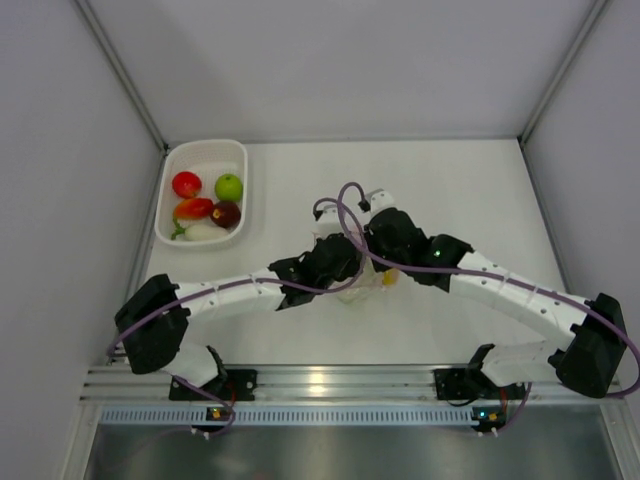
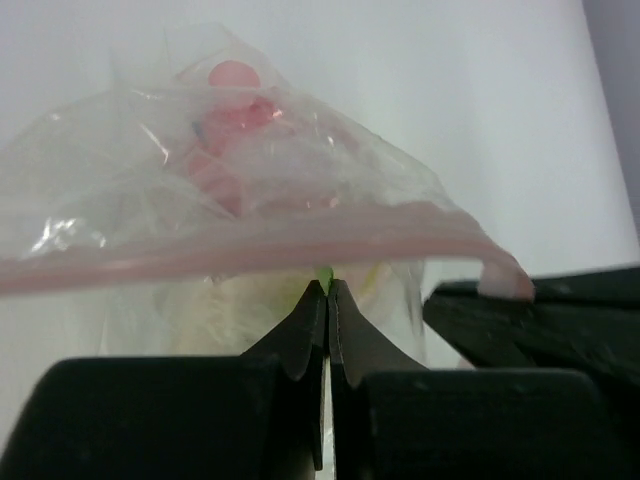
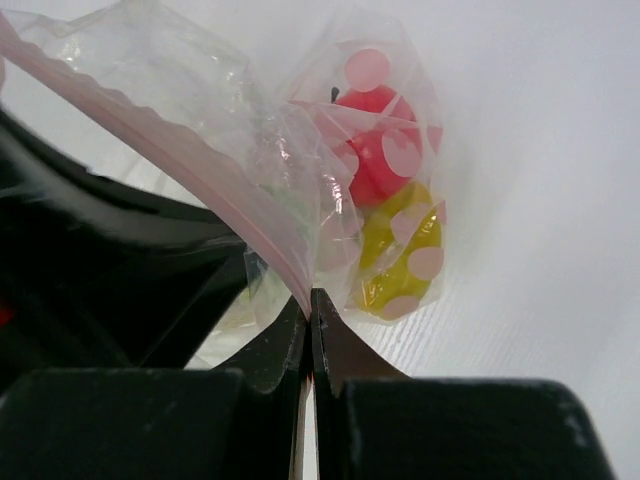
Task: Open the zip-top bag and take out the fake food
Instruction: Pick up the fake vegetable from the zipper food storage bag.
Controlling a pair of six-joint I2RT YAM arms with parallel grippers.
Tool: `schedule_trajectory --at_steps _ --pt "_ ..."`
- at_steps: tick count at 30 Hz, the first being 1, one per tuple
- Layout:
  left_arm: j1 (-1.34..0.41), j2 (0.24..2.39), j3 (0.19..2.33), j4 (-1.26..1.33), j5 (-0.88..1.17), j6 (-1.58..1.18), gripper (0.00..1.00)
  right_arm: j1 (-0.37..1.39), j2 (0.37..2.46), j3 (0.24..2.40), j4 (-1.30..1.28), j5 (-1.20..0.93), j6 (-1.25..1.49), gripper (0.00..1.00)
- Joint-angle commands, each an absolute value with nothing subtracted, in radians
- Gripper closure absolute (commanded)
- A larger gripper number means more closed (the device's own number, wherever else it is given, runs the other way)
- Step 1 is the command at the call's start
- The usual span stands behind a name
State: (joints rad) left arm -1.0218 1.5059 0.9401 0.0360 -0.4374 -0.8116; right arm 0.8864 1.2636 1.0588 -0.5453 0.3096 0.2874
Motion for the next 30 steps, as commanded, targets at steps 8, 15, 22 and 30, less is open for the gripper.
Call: schedule_trajectory --at_steps 8,15,22,30 --pt "-1.06 1.246 0.847 0.156 -0.428 -0.707 1.0 0.859 1.336 1.215 -0.595 0.399 0.196 1.0" --pt "-1.063 1.149 0.842 0.155 -0.508 -0.657 1.0 0.859 1.373 1.239 -0.637 0.391 0.187 1.0" --pt "-1.062 1.114 0.862 0.155 -0.65 -0.629 1.0 0.87 1.362 1.172 -0.637 0.376 0.196 1.0" --pt "-1.06 1.163 0.928 0.173 -0.698 -0.649 1.0 0.926 1.327 1.15 -0.615 0.324 0.238 1.0"
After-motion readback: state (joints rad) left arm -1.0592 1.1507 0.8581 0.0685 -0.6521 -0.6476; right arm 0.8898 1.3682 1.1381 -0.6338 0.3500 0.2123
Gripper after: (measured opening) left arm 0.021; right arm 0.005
